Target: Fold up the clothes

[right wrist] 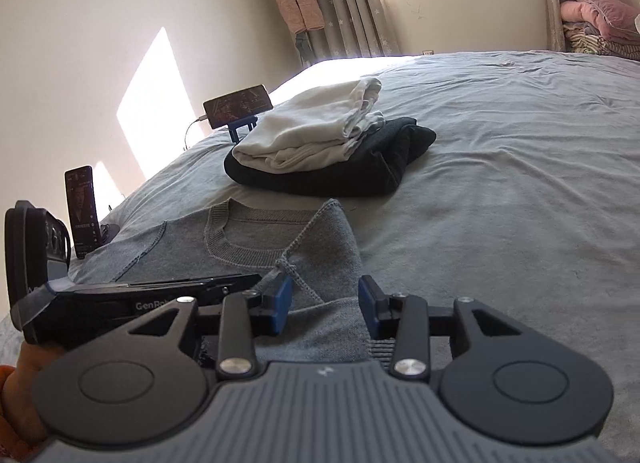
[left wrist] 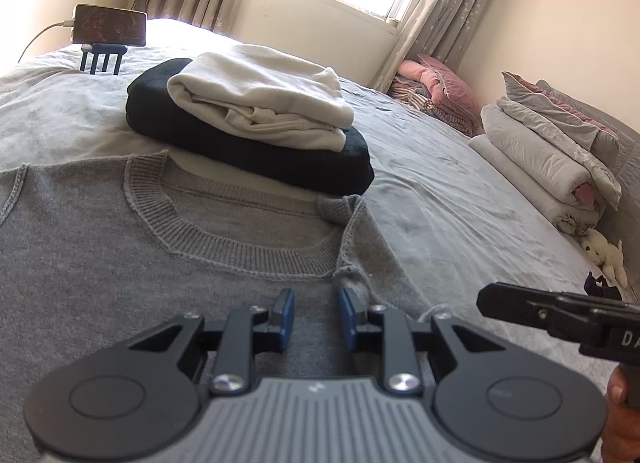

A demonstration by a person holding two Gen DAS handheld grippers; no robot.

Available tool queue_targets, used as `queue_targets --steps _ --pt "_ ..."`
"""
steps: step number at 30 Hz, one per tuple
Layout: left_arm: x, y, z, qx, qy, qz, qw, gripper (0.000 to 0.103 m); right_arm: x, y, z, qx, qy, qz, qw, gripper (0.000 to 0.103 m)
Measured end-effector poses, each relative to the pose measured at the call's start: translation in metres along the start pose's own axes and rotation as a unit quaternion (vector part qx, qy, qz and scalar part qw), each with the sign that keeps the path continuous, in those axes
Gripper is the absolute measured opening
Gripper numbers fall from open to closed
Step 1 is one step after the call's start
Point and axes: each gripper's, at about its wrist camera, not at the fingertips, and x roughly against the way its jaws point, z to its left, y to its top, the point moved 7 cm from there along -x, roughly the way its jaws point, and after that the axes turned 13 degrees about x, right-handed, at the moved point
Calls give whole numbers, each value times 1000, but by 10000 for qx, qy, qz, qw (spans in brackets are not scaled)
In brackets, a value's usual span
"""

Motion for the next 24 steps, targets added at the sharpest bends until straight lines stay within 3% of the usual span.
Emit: queue_targets --steps 3,7,8,9,10,13,17,21,24 --pt "-1 -2 -2 -73 -21 17 10000 25 -17 -16 -9 121 -285 364 9989 41" --pt "-3 -4 -4 -166 -9 30 9999 25 -26 -28 -11 186 -363 548 9977 40" --pt "-3 -4 -4 -186 -2 27 9998 25 -24 -27 -10 214 -369 528 9977 36" --pt "-4 -4 -4 -205 4 26 9998 25 -23 -26 -9 242 -373 509 9977 16" --pt "-4 -4 -5 -222 6 30 9997 25 -21 -25 -8 265 -368 496 9977 10" --pt "-5 -2 -6 -257 28 79 9996 25 -14 -21 -6 441 -604 426 9963 8" --pt "-7 1 -12 -415 63 186 9989 27 4 -9 -30 747 -1620 324 9834 8" --pt "-16 2 -20 -713 224 309 9967 28 18 -10 -70 1076 -2886 466 9502 8" --pt "-25 4 -28 -1022 368 322 9936 28 23 -20 -101 952 -3336 567 9362 8"
